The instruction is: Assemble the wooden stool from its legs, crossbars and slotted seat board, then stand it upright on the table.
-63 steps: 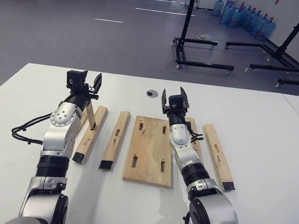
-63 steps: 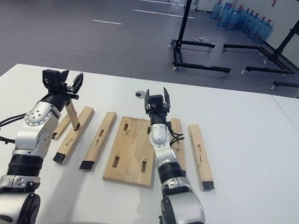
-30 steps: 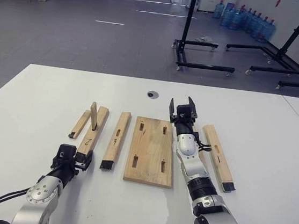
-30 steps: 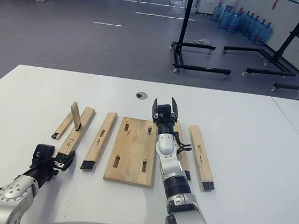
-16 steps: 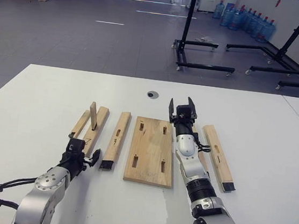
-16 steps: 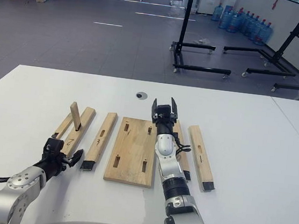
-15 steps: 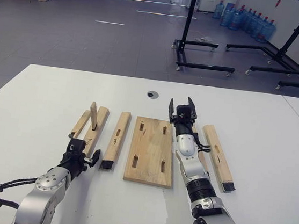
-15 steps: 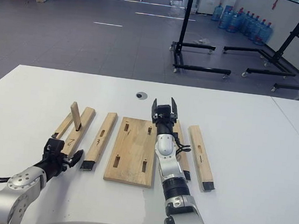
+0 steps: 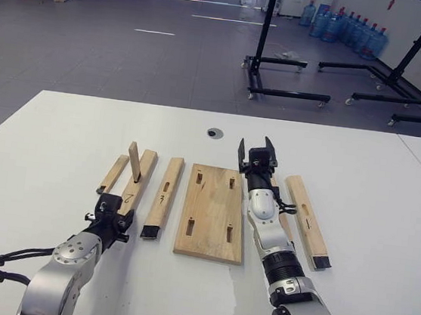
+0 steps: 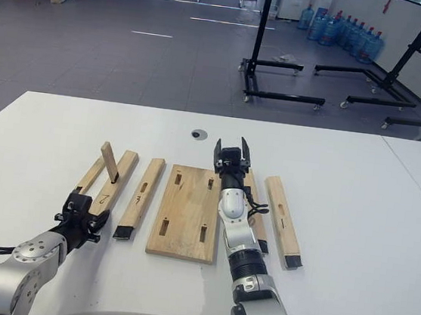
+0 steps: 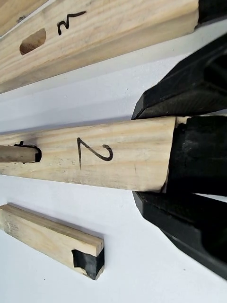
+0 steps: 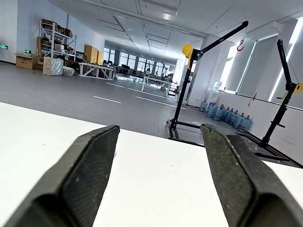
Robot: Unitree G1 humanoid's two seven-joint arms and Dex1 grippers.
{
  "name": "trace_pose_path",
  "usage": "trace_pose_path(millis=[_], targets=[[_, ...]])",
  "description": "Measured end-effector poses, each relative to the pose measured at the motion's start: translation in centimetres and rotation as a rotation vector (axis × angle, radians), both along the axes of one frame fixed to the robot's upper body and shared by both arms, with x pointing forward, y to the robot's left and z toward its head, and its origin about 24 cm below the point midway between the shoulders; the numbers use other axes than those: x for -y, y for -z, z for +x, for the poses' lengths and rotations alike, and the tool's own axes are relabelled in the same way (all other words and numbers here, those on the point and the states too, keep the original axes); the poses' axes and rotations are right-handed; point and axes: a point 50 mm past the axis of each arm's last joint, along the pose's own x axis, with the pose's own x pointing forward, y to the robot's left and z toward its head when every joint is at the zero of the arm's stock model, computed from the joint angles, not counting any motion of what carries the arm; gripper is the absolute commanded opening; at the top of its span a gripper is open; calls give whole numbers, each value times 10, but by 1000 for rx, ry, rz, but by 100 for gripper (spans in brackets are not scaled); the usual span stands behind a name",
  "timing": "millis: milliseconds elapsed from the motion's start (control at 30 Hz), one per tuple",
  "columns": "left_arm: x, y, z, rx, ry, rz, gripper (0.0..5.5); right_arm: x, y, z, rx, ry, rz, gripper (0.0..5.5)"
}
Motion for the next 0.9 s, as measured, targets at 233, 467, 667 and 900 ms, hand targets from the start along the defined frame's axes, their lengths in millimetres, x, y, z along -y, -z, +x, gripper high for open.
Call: trace_pose_path(millis=[233,467,667,900], targets=[[0,-10,11,113,-52,-30,201,1,2,0,-9,9,6,317],[-2,-36,40,406,-43,-70,201,3,5,1,-22,13,4,317],[6,-38,48,490,49,-235,201,4,-13,10,30,-97,84,317],[13,-33,49,459,229,-637,201,18,-42,12,-50,-667,684,389]])
